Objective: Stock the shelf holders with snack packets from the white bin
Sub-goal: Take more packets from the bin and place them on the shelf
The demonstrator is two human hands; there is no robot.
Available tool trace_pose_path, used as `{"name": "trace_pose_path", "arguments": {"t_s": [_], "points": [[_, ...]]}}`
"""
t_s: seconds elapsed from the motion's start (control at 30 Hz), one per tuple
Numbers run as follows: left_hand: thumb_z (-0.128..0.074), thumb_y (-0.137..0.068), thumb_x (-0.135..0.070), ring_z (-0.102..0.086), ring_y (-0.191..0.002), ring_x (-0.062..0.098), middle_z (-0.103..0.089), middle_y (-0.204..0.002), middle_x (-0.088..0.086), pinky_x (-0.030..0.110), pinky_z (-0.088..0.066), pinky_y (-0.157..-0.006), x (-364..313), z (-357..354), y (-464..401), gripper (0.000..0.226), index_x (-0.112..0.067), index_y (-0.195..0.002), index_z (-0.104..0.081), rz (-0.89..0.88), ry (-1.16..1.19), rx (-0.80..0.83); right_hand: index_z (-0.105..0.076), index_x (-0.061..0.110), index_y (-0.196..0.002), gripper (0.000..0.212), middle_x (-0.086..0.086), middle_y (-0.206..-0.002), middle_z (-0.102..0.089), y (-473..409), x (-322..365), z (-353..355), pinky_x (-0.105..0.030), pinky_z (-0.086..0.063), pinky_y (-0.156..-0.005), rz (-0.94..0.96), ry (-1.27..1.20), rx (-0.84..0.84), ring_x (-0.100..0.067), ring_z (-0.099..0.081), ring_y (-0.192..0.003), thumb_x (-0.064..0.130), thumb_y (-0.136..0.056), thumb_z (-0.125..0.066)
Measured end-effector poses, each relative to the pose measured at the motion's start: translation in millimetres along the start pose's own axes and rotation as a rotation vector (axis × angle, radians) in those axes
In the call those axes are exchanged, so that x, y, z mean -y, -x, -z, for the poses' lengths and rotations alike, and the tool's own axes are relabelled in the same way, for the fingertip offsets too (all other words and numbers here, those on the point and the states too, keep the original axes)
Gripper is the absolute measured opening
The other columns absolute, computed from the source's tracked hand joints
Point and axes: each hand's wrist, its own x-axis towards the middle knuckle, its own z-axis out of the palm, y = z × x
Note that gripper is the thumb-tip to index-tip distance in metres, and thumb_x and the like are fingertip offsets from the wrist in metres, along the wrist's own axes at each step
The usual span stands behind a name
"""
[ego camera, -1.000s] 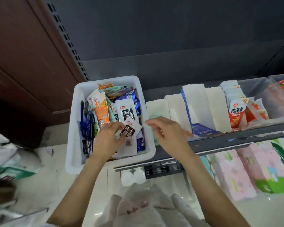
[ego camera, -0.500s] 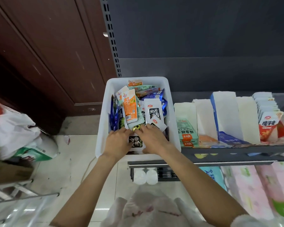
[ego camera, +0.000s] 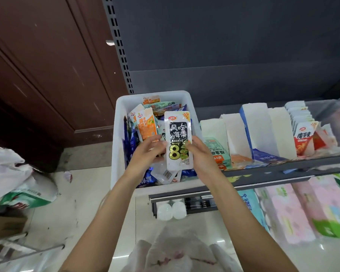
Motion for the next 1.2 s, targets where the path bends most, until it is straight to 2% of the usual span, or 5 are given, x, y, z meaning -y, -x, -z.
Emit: {"name": "trace_pose_path", "arguments": {"t_s": [0.37,0.47,0.7,0.93,1.2], "points": [[-0.059,-0.090,-0.029,-0.062,-0.091,0.011,-0.069,-0.105,-0.012,0.028,-0.047,-0.074,-25.7,-36.4,0.3,0.030,-0.038,-0.118,-0.063,-0.705,-1.109,0.332,-0.032,0.041,-0.132,0.073,0.017,-0.121,-0.053,61.0,15.4,64.3,-0.018,-0.046,-0.091,0.453,0.580,-0.265,-0.001,-0.050,-0.112,0.015,-0.079,-0.075],[-0.051,-0.092,-0.034,-0.061,-0.093,0.014,-0.067,-0.108,-0.014,0.025,-0.038,-0.065,-32.6,-54.0,-1.8,0.030,-0.041,-0.120,-0.060,-0.899,-1.203,0.456,-0.052,0.046,-0.111,0.049,0.013,-0.105,-0.064,79.9,23.8,91.2,-0.035,-0.052,-0.082,0.405,0.830,-0.202,-0.008,-0.058,-0.099,0.020,-0.077,-0.077],[-0.052,-0.085,-0.037,-0.066,-0.072,0.009,-0.073,-0.086,-0.011,0.024,-0.042,-0.072,-29.7,-113.9,-8.2,0.026,-0.026,-0.097,-0.073,-1.188,-1.067,0.240,-0.067,0.024,-0.093,0.018,0.003,-0.085,-0.072,94.5,30.7,133.7,-0.028,-0.054,-0.066,0.346,0.389,-0.284,-0.013,-0.065,-0.073,0.011,-0.081,-0.070],[-0.052,-0.089,-0.033,-0.046,-0.112,0.006,-0.060,-0.118,-0.009,0.014,-0.026,-0.096,-19.1,-192.0,-16.3,0.033,-0.025,-0.120,-0.059,-0.963,-0.778,-0.041,-0.062,0.018,-0.096,0.014,0.001,-0.086,-0.071,95.2,43.0,210.0,-0.023,-0.053,-0.052,0.376,0.108,-0.502,-0.012,-0.067,-0.073,0.006,-0.090,-0.060],[-0.058,-0.085,-0.049,-0.049,-0.117,0.016,-0.055,-0.129,-0.007,0.027,-0.034,-0.093,2.9,-281.7,-35.5,0.047,-0.030,-0.128,-0.052,-0.546,-1.143,0.315,-0.063,0.028,-0.093,0.013,0.003,-0.080,-0.069,87.4,41.2,328.3,-0.039,-0.053,-0.068,0.496,0.487,-0.820,-0.017,-0.060,-0.072,0.033,-0.094,-0.052]]}}
